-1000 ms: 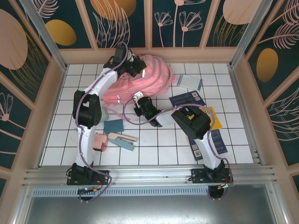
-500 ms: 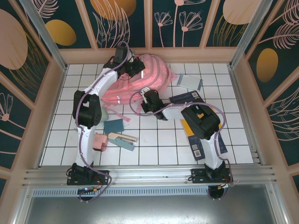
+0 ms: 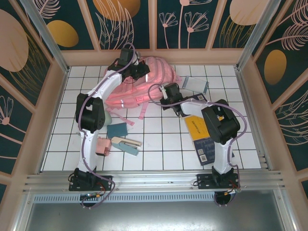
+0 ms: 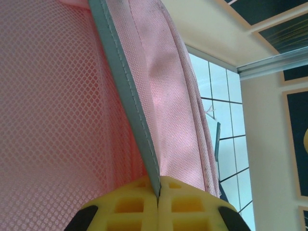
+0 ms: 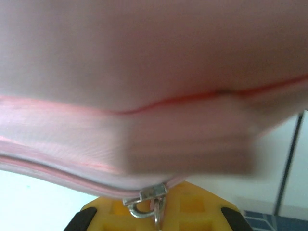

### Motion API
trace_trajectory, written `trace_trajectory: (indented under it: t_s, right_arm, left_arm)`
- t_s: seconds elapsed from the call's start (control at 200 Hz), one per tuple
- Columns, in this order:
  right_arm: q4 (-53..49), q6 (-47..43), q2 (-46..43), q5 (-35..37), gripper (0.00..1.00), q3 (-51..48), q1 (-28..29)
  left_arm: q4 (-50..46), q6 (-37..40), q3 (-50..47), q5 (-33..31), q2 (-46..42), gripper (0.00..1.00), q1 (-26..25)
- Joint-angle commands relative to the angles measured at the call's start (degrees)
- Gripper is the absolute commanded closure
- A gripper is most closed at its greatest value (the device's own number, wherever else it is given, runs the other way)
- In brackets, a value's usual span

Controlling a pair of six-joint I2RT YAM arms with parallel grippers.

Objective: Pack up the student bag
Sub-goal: Unzip the student bag at the top-center of the table.

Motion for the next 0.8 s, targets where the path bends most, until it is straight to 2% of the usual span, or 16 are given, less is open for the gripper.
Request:
trace_trajectory:
  t_s: [0.0,0.165,0.375,0.485,0.681,0.796]
  right_arm:
    - [-8.4,-2.1,-2.5,2.3,1.0,3.9,-3.7]
    - [-14.9,-2.6,-1.0,1.1,1.0,11.4,-8.2]
    - [-18.1,-3.8,1.7,5.5,1.0,18.0,-11.4]
    - [-20.2,-2.0,2.0,2.6,1.0,20.1,-12.3]
    - [-15.7,2.7,-7.1,-3.1,1.0,10.2,-8.6]
    - [-14.0,5.8,-12.4,-4.0,1.0,4.6,-4.6]
  left_arm:
    - [-2.2,3.9,2.5,-3.2,-2.6,1.0,0.0]
    - [-3.5,6.7,3.3,-5.0,-3.0,1.0,-1.7]
    - [-4.5,9.6,3.4,-6.8,-4.3,1.0,-3.6]
    - [-4.7,11.2,3.4,-7.6,-5.8,1.0,-4.4]
    - [-6.7,13.9,8.5,-10.7,-6.4,1.0,-4.9]
    - [-7.5,15.7,12.7,-12.7,-6.1,1.0,-6.3]
